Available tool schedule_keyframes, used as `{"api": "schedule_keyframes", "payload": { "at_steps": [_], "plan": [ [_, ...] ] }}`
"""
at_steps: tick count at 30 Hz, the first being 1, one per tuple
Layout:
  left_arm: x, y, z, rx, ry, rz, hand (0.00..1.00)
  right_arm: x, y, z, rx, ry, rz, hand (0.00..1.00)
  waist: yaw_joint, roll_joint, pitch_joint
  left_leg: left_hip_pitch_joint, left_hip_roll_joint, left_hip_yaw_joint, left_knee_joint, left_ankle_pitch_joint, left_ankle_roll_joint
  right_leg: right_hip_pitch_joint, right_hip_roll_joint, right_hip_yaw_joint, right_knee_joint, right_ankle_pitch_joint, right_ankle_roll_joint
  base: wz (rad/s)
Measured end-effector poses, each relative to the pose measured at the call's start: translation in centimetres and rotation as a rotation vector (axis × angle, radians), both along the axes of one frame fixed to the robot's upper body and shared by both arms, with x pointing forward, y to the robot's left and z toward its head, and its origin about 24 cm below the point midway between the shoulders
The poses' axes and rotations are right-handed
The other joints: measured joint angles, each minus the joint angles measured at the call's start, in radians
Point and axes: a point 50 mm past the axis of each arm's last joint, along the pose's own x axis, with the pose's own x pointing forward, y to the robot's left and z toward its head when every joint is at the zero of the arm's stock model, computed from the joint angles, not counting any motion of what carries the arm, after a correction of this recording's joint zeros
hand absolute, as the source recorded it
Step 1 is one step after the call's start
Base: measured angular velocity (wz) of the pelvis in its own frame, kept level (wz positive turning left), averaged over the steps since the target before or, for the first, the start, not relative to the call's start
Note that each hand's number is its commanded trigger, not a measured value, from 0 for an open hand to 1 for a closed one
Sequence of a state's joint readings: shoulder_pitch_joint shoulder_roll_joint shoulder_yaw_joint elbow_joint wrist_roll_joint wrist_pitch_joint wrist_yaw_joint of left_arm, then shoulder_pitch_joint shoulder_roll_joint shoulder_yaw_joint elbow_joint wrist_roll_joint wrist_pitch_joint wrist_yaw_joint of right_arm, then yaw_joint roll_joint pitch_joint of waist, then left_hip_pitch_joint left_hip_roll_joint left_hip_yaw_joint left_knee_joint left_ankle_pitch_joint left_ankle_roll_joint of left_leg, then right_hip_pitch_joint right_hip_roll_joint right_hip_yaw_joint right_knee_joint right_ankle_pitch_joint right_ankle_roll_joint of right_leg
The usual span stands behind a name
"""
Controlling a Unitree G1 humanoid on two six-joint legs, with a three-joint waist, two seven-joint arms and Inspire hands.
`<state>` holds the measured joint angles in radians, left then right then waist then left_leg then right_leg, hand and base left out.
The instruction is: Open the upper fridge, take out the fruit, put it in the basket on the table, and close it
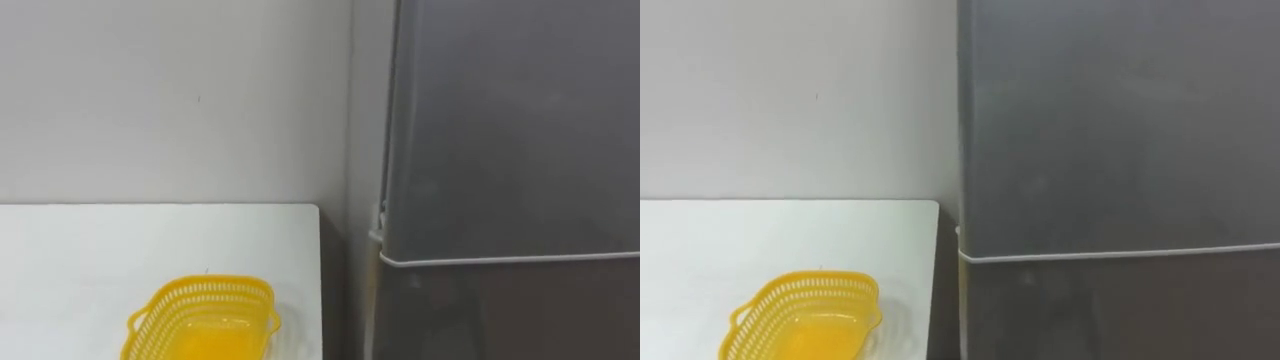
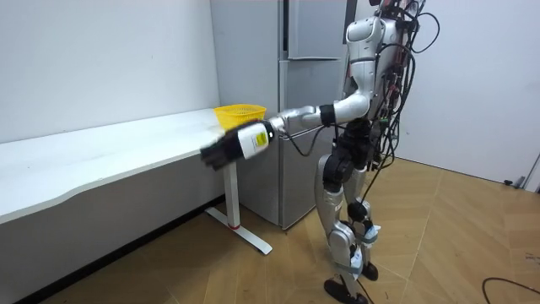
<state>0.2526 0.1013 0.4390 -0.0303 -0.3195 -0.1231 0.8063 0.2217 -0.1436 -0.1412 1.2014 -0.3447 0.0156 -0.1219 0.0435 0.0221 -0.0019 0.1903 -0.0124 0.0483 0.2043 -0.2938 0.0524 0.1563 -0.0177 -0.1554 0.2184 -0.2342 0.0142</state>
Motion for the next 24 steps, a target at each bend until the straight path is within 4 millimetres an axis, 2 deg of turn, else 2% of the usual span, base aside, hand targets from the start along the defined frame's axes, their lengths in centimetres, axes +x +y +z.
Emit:
{"api": "schedule_keyframes", "payload": {
  "at_steps": [7,9,12,16,20,24],
  "plan": [
    [0.7,-1.1,7.5,0.349,-0.190,-0.027,0.00,-1.3,0.1,0.0,-0.004,0.028,0.011,0.00,0.007,0.003,0.0030,0.001,0.000,-0.009,-0.001,0.000,0.000,-0.002,0.001,0.009,0.000,0.000,0.000,-0.04],
    [0.6,-1.7,9.8,0.451,-0.271,-0.046,0.00,-1.7,0.2,0.0,0.002,0.038,0.005,0.00,-0.009,0.003,0.0035,0.001,-0.001,-0.010,-0.001,0.000,0.000,0.002,0.000,0.003,-0.004,0.000,0.000,0.07],
    [0.7,-2.4,11.6,0.504,-0.357,-0.094,0.00,-1.8,0.4,-0.1,0.031,0.048,0.009,0.00,-0.025,0.005,0.0052,0.003,-0.002,-0.022,0.000,0.000,0.000,0.004,0.001,0.002,-0.013,0.000,0.000,0.03],
    [1.8,-3.4,11.9,0.501,-0.385,-0.224,0.00,-1.6,0.5,-0.2,0.064,0.055,0.013,0.00,-0.044,0.006,0.0128,0.003,-0.001,-0.026,0.001,0.000,0.000,0.007,0.002,-0.002,-0.013,0.001,-0.002,0.02],
    [3.7,-5.6,11.4,0.401,-0.440,-0.474,0.00,-0.8,0.8,-0.4,0.107,0.069,0.050,0.00,-0.070,0.012,0.0139,-0.004,-0.001,-0.025,-0.002,0.002,0.000,0.000,0.001,0.001,0.003,0.001,-0.002,-0.01],
    [5.1,-7.7,10.9,0.303,-0.477,-0.745,0.00,0.0,1.1,-0.5,0.135,0.071,0.078,0.00,-0.098,0.005,0.0120,-0.006,0.000,-0.024,-0.005,0.002,-0.001,-0.007,0.004,0.003,0.002,0.002,-0.004,-0.01]
  ]
}}
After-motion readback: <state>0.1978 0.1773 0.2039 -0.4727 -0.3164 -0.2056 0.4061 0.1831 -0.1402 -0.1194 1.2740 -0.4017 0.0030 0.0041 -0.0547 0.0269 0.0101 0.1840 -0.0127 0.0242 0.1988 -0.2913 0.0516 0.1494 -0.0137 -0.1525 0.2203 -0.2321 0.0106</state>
